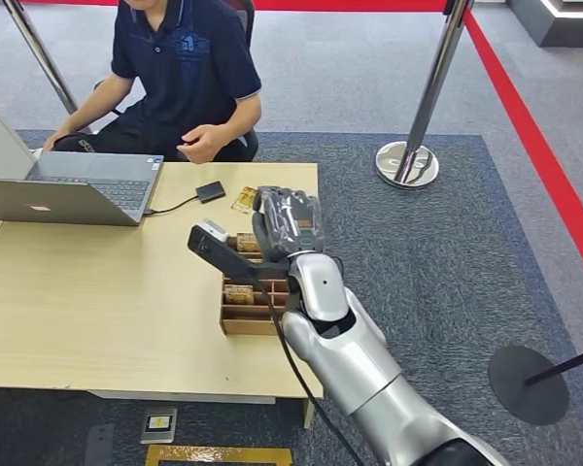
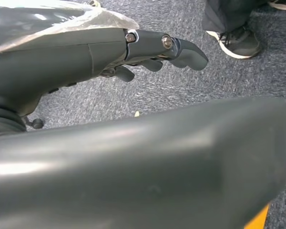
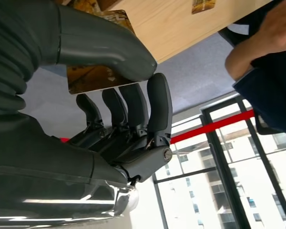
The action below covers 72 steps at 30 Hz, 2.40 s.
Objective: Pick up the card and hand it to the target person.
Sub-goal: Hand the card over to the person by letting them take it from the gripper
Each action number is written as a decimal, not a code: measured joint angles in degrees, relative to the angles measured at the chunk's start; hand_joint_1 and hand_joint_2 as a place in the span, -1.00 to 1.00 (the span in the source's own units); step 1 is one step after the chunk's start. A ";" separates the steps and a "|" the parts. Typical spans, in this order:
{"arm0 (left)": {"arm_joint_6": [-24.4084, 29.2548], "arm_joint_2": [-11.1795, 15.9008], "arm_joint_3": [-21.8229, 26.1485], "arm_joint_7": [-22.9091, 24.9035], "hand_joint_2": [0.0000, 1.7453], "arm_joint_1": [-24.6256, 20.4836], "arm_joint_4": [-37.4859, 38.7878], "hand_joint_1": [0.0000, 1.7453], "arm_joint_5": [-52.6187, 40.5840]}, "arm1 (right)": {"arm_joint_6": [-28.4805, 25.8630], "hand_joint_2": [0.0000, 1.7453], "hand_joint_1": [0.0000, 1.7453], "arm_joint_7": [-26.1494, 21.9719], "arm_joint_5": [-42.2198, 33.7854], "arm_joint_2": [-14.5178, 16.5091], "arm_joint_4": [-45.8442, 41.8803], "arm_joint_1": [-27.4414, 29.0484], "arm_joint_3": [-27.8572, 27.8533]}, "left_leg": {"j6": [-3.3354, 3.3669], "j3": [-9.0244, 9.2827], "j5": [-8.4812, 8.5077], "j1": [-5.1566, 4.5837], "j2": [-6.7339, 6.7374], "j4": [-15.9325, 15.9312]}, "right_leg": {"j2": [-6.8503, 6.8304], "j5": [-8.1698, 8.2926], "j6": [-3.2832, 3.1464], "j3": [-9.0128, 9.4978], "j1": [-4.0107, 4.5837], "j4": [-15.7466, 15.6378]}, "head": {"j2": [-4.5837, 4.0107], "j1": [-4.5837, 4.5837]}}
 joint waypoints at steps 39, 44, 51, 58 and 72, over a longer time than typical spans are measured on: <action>0.62 -0.07 0.00 1.45 -1.00 0.03 0.00 -1.00 -1.07 | 2.22 -1.00 -1.00 10.44 -17.86 2.79 14.73 -14.73 25.06 | -0.02 0.01 0.01 0.00 0.00 0.01 | 0.00 0.02 -0.02 0.00 0.02 0.00 | 0.00 0.00; 0.62 -0.07 0.00 1.54 -1.00 0.03 0.00 -1.00 -1.09 | 1.80 -1.00 -1.00 10.78 -18.03 2.78 16.52 -14.73 26.91 | -0.02 0.00 0.01 0.00 0.00 0.01 | 0.00 0.02 -0.02 0.00 0.02 0.00 | 0.00 0.01; 0.62 -0.06 0.07 1.64 -1.00 0.06 0.00 -1.00 -0.80 | -3.31 -1.00 -1.00 9.39 -18.19 2.78 18.49 -14.61 28.10 | -0.02 0.01 0.01 0.00 0.00 0.01 | 0.00 0.02 -0.02 -0.01 0.02 0.00 | 0.00 0.01; 0.59 -0.10 0.30 1.63 -1.00 0.14 0.03 -1.00 -0.07 | -10.91 -1.00 -1.00 7.31 -7.81 0.68 18.86 -12.88 22.31 | -0.01 0.03 0.01 0.00 -0.01 0.06 | 0.00 0.03 -0.01 0.00 0.02 -0.02 | 0.00 -0.01; 0.90 -0.59 3.31 -0.65 -1.00 0.57 0.15 -1.00 2.12 | -13.91 -1.00 -1.00 4.52 1.48 -13.63 -7.02 12.76 -18.36 | 0.04 -0.03 -0.03 -0.04 -0.22 0.15 | -0.01 0.06 0.10 0.07 0.02 -0.21 | 0.00 -0.01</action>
